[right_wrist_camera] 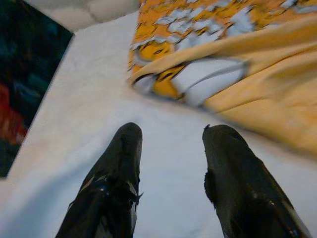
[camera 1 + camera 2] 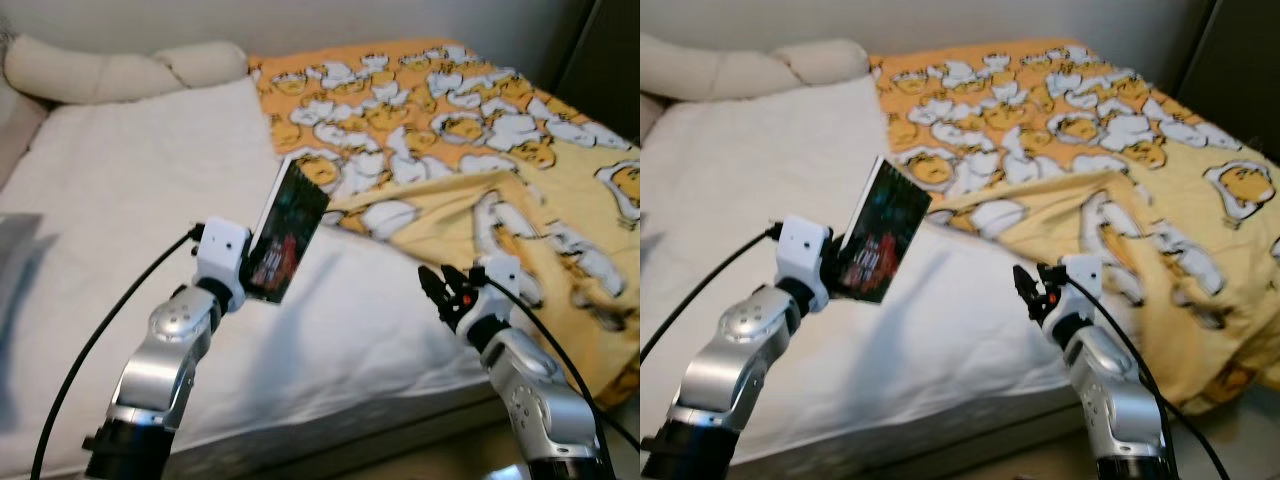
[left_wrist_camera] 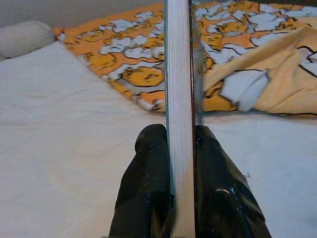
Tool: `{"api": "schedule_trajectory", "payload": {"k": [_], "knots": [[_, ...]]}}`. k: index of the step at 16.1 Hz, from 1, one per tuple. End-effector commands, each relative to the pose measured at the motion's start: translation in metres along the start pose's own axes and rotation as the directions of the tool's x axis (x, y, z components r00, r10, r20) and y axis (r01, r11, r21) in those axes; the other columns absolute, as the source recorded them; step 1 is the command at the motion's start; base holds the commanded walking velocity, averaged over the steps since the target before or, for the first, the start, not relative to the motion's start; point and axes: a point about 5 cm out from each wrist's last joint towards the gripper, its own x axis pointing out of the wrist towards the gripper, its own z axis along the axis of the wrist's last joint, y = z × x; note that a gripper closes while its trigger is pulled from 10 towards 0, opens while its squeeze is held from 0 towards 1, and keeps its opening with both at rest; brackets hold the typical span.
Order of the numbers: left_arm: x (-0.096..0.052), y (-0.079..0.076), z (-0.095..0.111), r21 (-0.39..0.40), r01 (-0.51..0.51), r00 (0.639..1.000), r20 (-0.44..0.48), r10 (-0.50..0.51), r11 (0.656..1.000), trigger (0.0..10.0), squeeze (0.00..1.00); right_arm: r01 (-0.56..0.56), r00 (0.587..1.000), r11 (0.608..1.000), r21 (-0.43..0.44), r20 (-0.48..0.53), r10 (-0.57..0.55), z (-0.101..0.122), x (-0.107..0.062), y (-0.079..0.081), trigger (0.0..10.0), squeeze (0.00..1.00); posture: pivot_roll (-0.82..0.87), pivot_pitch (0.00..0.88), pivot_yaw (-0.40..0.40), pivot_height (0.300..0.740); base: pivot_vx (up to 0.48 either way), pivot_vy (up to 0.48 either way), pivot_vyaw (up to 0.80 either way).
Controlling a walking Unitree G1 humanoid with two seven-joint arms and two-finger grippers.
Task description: Clean up the room
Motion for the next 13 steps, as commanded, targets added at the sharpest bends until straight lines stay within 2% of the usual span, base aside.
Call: {"api": "schedule_trajectory", "payload": {"k": [1, 9, 10, 11, 13], "knots": [[-0.0032, 0.0082, 0.0077, 0.022, -0.03, 0.999, 0.036, 0.029, 0.999, 10.0, 0.0, -0.033, 0.999, 0.999, 0.0, 0.011, 0.033, 0.0037, 0.0052, 0.0072, 10.0, 0.0, 0.01, 0.0, 0.04, 0.74, 0.0, 0.435, 0.0], [-0.0042, 0.0075, 0.0073, 0.027, -0.03, 0.999, 0.036, 0.029, 0.999, 10.0, 0.0, -0.054, 0.998, 0.998, -0.012, 0.007, 0.054, 0.0036, 0.0077, 0.0097, 10.0, 0.0, 0.02, 0.0, 0.038, 0.74, 0.0, 0.431, 0.0], [-0.004, 0.0072, 0.0081, 0.046, -0.029, 0.999, 0.039, 0.027, 0.999, 10.0, 0.0, -0.055, 0.998, 0.998, -0.012, 0.008, 0.055, 0.0037, 0.0077, 0.0097, 10.0, 0.0, 0.02, 0.0, 0.038, 0.74, 0.0, 0.0, 0.0], [-0.0035, 0.0053, 0.0095, 0.07, -0.025, 0.999, 0.048, 0.022, 0.997, 10.0, 0.0, -0.057, 0.998, 0.998, -0.013, 0.008, 0.057, 0.0037, 0.0078, 0.0097, 10.0, 0.0, 0.02, 0.0, 0.039, 0.74, 0.0, -0.48, 0.0], [-0.0031, 0.0049, 0.0096, 0.068, -0.033, 0.998, 0.049, 0.029, 0.997, 10.0, 0.0, -0.058, 0.998, 0.998, -0.015, 0.009, 0.058, 0.0039, 0.0079, 0.0096, 10.0, 0.0, 0.02, 0.0, 0.04, 0.74, 0.0, -0.48, 0.0]]}}
